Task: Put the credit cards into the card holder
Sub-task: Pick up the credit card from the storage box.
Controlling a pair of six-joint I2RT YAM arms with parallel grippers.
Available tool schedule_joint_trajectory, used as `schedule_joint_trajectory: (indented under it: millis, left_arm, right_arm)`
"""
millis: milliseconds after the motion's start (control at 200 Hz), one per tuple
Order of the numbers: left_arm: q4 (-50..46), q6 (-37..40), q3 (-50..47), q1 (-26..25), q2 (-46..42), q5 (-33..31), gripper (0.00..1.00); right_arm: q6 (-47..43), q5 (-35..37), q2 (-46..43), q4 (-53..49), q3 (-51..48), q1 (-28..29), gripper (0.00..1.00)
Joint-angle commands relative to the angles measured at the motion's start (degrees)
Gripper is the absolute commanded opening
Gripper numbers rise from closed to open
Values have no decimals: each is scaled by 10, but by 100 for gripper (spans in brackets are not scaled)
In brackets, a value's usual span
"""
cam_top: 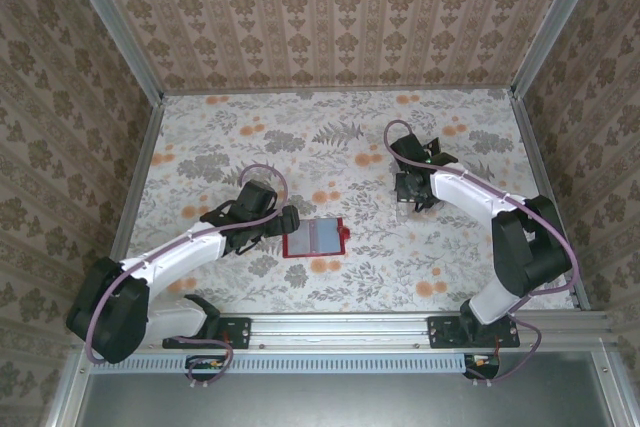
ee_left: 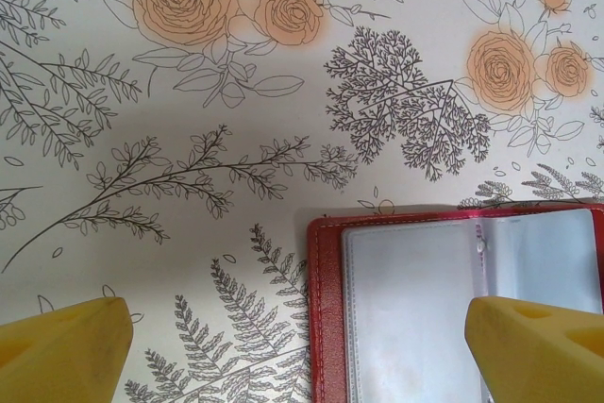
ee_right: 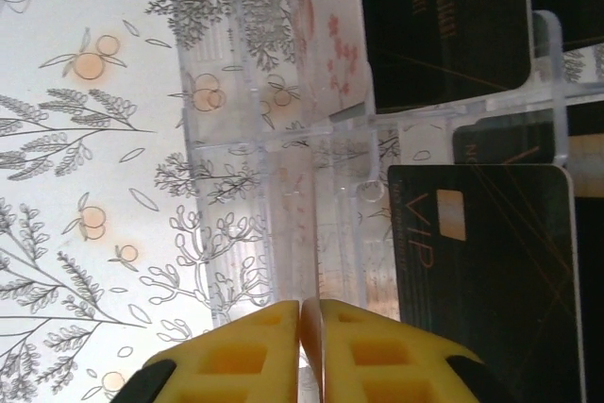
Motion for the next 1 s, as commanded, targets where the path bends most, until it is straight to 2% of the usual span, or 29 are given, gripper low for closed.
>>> schedule_joint_trajectory:
  millis: [0,315,990]
  left_arm:
    - [8,9,-4,3,6,6,100]
    - [7,9,-3,3,4,9,100]
    - [-10,13,10,1,1,3,100]
  right_arm:
    - [-1,-20,-9,3,8,-3,9]
    - [-5,-39,-12,6,8,-3,0]
    - [0,-103,-93,-3,16,-12,0]
